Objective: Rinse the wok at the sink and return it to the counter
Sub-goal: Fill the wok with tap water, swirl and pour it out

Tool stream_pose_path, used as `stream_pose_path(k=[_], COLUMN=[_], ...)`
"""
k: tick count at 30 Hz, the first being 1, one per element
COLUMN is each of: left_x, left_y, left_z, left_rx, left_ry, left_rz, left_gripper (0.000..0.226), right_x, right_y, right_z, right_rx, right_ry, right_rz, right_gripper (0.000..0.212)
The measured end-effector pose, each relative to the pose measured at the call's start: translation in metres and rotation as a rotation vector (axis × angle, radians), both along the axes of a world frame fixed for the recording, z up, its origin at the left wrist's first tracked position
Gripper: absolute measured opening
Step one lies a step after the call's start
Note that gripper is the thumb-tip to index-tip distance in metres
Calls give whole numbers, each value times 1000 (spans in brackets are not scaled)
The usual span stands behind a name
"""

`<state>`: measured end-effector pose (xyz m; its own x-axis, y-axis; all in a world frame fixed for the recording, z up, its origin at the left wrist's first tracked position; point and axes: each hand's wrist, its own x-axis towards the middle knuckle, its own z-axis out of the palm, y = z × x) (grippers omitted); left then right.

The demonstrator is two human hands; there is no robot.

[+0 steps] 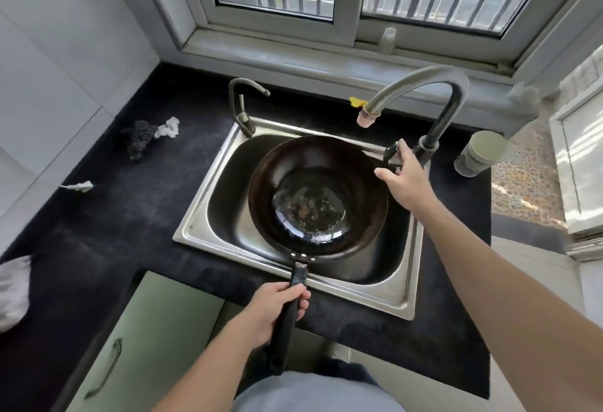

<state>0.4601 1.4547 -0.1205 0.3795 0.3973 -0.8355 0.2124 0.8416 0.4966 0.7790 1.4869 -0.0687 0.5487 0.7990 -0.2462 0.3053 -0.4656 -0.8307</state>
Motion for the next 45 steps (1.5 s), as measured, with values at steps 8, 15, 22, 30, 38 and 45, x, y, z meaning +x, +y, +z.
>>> stream_pose_path(k=[8,15,22,30,38,45], left_x=[4,5,7,6,6,5], left_y=[-6,-7,-7,-7,-7,-6], left_z=[3,6,8,7,6,5], left_rx=[-1,14,8,4,-3,-2], left_ry=[14,32,25,26,32,43], left_rz=[67,61,63,73,78,67], left_gripper=[15,17,17,18,20,21], right_x=[-1,2,3,1,2,2], right_y=[1,4,5,7,8,9], right_z=[-8,-7,-10,-11,-12,-13], right_rx=[-4,-18,-36,-44,-52,-50], right_ry=[18,-45,-106,-86,-88,-84], right_rz=[74,141,181,177,185,193], right_gripper=[87,85,86,86,87,87])
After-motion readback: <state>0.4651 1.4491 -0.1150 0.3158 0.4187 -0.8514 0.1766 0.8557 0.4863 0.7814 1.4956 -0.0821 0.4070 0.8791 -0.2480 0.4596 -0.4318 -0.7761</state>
